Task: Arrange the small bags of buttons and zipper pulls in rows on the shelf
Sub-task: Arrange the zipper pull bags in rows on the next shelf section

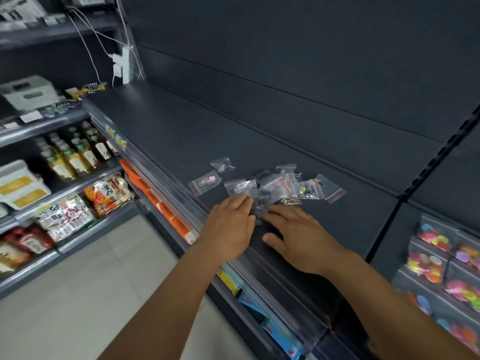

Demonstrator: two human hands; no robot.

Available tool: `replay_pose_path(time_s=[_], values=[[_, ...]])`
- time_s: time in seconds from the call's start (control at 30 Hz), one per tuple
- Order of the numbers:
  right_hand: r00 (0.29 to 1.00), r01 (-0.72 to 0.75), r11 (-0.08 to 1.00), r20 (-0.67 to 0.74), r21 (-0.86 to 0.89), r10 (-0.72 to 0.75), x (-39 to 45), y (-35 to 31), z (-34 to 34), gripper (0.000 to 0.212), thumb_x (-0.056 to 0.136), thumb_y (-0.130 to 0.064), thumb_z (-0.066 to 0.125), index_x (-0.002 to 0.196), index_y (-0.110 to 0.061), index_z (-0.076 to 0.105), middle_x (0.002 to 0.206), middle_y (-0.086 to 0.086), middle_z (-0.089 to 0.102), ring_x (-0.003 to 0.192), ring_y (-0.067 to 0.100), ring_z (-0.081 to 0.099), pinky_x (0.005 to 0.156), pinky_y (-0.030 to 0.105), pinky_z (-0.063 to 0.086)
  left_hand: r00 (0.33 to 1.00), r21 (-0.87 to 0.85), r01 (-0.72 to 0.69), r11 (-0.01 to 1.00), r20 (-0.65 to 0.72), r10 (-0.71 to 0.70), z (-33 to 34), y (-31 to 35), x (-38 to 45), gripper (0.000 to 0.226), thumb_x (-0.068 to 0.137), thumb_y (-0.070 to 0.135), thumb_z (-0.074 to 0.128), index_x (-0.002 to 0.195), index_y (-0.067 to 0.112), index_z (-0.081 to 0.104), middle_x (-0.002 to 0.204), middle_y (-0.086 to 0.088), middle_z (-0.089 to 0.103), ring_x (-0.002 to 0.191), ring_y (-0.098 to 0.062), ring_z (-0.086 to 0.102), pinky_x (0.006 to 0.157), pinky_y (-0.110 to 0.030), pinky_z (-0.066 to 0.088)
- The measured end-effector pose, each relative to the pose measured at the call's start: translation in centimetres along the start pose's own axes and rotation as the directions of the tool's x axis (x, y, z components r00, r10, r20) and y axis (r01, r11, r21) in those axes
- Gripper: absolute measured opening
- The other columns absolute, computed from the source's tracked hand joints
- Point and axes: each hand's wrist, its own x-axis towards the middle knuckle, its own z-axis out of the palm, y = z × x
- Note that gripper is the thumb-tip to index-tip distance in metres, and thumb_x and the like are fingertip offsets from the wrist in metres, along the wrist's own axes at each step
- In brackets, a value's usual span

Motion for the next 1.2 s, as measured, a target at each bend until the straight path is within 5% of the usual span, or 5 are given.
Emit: replay_pose_path(time_s=[0.3,0.43,0.73,0.9,1.2], values=[[0.971,-0.137,0.981,-0.179,0.136,0.16,-3.2,2.4,-1.7,0.014,0.089,-0.025,0.06,0.098,-0.014,0.065,0.113,0.003,0.062,0.108,0.018,0.053,0.087,0.021,0.039,0.986,-0.296,-0.16,0.942,-0.101,0.136,-0.2,2.6,-2.2,0.028,0.095,0.029,0.048,0.118,0.019,0.06,0.116,0.005,0.057,0.11,-0.013,0.049,0.093,-0.025,0.039],[0.886,-0.354,0.915,-0.243,0.194,0.394,-2.8,1.5,-1.4,0.037,0.085,-0.034,0.065,0.116,-0.016,0.058,0.113,0.003,0.061,0.106,0.021,0.055,0.088,0.033,0.047,0.991,-0.302,0.005,0.953,-0.123,-0.044,-0.3,2.7,-1.2,0.048,0.092,0.04,0.051,0.135,0.02,0.045,0.129,-0.001,0.045,0.122,-0.017,0.04,0.097,-0.029,0.037],[0.776,-0.618,0.765,-0.015,0.18,0.631,-0.2,-1.1,-2.1,0.02,0.086,-0.015,0.06,0.103,-0.008,0.068,0.104,0.007,0.068,0.096,0.022,0.063,0.08,0.03,0.053,0.989,-0.406,0.146,0.902,0.085,-0.122,-0.2,2.7,0.7,0.031,0.078,0.039,0.07,0.103,0.022,0.063,0.116,-0.005,0.05,0.11,-0.021,0.046,0.091,-0.033,0.044],[0.784,-0.528,0.751,-0.113,0.397,0.611,-1.7,-1.6,-1.5,0.013,0.09,-0.014,0.05,0.09,-0.009,0.063,0.085,0.003,0.064,0.079,0.02,0.061,0.061,0.025,0.049,0.991,-0.609,0.136,0.781,0.084,-0.107,-0.5,2.8,0.4,0.023,0.08,0.018,0.069,0.082,0.03,0.049,0.083,0.008,0.06,0.072,-0.006,0.058,0.055,-0.016,0.038],[0.624,-0.112,0.405,-0.253,0.907,0.739,-7.0,-3.1,-2.9,0.017,0.083,-0.011,0.066,0.091,-0.02,0.056,0.074,-0.003,0.061,0.055,0.008,0.054,0.052,0.02,0.044,0.997,-0.888,0.072,0.455,0.081,0.0,-2.8,5.0,-1.2,0.01,0.079,0.019,0.067,0.089,0.023,0.068,0.075,0.004,0.069,0.068,-0.009,0.061,0.066,-0.028,0.049]])
